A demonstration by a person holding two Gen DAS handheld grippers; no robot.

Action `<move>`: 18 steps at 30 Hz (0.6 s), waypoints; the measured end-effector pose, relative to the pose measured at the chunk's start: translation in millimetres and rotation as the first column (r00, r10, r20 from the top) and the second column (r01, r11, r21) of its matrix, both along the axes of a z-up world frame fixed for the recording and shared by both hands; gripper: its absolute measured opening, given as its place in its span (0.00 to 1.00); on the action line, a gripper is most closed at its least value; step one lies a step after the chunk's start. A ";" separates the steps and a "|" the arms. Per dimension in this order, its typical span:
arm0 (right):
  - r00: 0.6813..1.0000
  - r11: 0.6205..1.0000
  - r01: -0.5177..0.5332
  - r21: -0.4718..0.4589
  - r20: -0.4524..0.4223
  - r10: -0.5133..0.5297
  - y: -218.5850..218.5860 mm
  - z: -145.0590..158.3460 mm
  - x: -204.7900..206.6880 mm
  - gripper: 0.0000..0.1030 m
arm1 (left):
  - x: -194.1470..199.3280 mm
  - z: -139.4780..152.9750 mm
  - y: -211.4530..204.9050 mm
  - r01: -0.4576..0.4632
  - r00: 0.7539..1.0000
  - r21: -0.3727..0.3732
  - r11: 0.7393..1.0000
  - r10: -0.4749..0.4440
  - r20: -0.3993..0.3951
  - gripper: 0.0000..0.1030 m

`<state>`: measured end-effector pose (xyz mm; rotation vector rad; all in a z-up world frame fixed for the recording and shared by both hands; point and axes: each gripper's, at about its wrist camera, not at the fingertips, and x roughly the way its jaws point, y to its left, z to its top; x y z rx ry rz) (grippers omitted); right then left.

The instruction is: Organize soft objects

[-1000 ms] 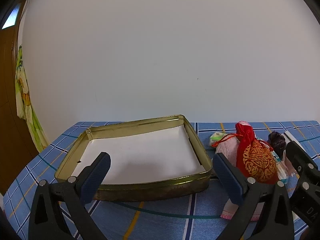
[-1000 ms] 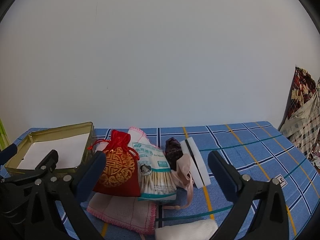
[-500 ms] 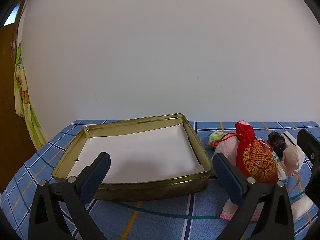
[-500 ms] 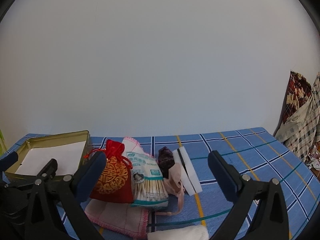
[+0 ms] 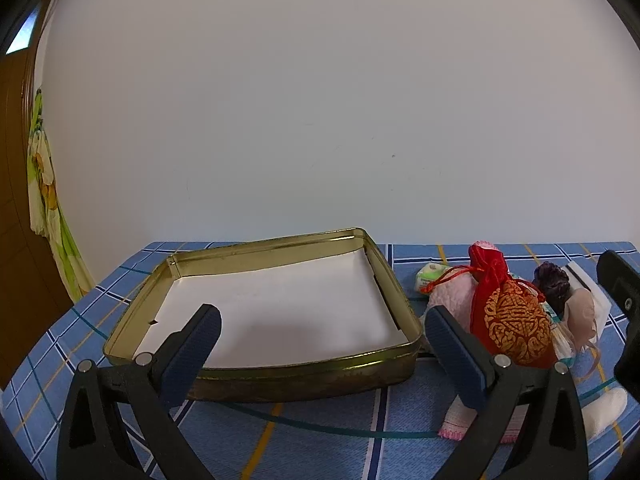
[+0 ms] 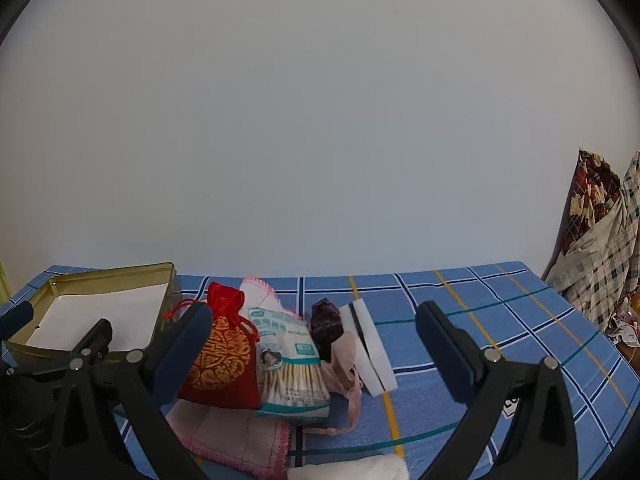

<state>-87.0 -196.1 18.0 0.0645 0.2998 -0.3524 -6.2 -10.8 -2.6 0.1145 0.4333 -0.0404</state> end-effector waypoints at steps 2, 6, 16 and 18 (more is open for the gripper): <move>1.000 1.000 -0.003 -0.008 0.004 0.003 -0.4 1.2 -1.3 1.00 | 0.2 -0.6 -0.3 -0.002 1.000 0.001 1.000 0.002 -0.002 1.00; 1.000 0.997 -0.001 -0.074 0.011 0.002 -1.9 1.4 -3.2 1.00 | 0.0 -0.2 1.4 -0.001 1.000 -0.005 1.000 0.001 -0.002 1.00; 0.998 0.996 0.049 -0.068 0.032 -0.047 -44.2 5.6 -12.3 0.91 | 1.1 -0.6 0.2 0.083 0.995 -0.082 0.993 -0.087 -0.045 1.00; 0.998 0.997 0.049 -0.061 0.032 -0.047 -49.1 7.6 -12.9 0.88 | 1.8 -1.8 -3.3 0.117 0.990 -0.106 0.987 -0.125 -0.066 0.99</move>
